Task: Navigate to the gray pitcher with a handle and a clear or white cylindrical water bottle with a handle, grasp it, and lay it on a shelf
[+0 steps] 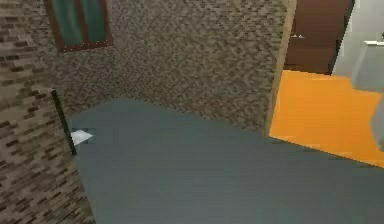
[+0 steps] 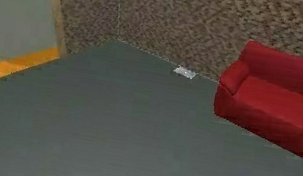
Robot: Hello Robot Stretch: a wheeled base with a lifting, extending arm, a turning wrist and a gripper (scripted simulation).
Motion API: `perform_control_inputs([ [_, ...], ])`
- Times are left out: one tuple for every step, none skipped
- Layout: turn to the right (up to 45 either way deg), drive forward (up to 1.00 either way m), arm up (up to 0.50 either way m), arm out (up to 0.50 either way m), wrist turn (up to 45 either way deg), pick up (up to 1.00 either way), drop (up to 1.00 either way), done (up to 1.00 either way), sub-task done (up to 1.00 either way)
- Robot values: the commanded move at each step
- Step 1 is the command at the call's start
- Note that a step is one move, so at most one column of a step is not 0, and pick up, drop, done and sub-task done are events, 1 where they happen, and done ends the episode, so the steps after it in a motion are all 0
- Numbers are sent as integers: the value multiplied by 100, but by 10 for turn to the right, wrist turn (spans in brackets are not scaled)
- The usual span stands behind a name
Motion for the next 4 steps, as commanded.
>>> perform_control_inputs([
  [-450,0,0,0,0,0,0,0,0],
  [-150,0,0,0,0,0,0,0,0],
  [0,15,0,0,0,0,0,0,0],
  [-450,0,0,0,0,0,0,0,0],
])
